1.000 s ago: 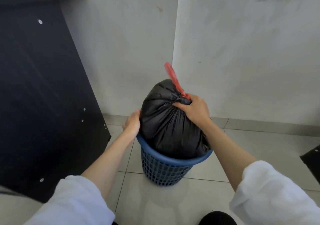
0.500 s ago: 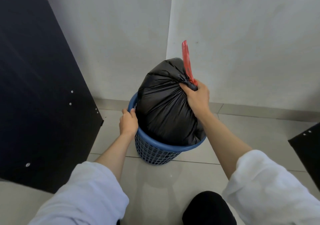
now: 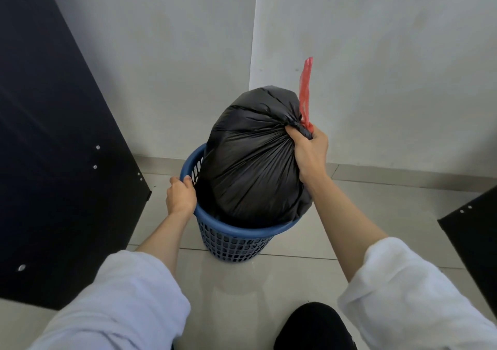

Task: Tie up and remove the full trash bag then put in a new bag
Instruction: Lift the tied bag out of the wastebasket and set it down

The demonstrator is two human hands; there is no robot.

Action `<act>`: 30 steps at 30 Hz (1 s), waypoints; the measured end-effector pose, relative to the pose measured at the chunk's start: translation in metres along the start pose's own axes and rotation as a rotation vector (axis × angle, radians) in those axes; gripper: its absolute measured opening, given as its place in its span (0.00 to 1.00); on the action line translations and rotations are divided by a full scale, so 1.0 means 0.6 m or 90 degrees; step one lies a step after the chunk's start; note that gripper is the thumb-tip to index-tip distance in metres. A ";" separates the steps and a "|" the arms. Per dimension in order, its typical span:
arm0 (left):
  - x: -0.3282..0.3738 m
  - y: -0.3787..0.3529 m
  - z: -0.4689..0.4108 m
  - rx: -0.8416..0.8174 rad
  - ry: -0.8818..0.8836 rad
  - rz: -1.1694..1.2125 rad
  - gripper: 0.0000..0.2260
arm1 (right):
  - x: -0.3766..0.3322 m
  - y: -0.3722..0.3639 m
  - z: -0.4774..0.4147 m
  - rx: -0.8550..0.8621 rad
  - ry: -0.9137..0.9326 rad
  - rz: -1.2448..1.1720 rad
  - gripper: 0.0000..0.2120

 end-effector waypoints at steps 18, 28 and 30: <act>-0.042 -0.027 0.007 -0.100 0.154 0.128 0.19 | -0.112 0.080 -0.034 0.047 0.068 -0.166 0.08; -0.036 -0.032 0.051 -0.239 0.239 0.194 0.17 | -0.151 0.108 -0.030 0.090 0.061 -0.273 0.06; -0.034 -0.028 0.060 -0.252 0.239 0.175 0.17 | -0.170 0.120 -0.029 0.114 0.071 -0.290 0.05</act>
Point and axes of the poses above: each hand's wrist, its own z-axis away from the middle knuckle, its own y-axis out of the back of the hand, x = y × z, the point moved 10 cm from there along -z, towards the middle knuckle, and after that the axes turned 3 degrees about x, right-handed, at the moved point
